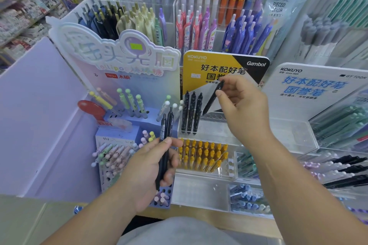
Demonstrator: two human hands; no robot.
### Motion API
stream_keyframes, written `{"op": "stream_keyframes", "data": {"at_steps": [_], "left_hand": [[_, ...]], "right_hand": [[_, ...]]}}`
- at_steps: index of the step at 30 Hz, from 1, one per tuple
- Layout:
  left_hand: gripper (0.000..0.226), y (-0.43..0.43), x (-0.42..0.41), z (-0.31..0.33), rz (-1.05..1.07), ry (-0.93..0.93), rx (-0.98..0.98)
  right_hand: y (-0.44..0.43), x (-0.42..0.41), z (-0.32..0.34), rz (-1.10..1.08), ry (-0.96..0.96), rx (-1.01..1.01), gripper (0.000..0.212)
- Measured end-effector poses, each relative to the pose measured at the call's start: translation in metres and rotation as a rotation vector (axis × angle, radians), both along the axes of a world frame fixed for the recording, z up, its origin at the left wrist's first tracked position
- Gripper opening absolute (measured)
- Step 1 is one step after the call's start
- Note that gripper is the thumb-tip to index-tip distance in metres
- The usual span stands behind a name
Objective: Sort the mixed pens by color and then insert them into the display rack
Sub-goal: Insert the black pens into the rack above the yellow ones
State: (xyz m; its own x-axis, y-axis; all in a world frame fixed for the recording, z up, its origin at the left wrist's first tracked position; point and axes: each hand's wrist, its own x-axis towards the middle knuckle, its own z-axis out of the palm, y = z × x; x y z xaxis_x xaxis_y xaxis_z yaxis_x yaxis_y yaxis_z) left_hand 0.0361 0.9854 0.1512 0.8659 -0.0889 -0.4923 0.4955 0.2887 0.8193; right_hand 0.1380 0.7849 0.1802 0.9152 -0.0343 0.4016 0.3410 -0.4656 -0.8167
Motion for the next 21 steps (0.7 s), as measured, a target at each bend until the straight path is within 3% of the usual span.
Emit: {"op": "stream_keyframes", "data": {"at_steps": [11,21], "left_hand": [[0.028,0.004,-0.006,0.004,0.024,-0.015,-0.007],[0.024,0.002,-0.008,0.008,0.015,-0.044,-0.024]], "right_hand": [[0.012,0.005,-0.027,0.011,0.064,-0.251,0.020],[0.012,-0.005,-0.026,-0.027,0.198,-0.156,0.034]]}}
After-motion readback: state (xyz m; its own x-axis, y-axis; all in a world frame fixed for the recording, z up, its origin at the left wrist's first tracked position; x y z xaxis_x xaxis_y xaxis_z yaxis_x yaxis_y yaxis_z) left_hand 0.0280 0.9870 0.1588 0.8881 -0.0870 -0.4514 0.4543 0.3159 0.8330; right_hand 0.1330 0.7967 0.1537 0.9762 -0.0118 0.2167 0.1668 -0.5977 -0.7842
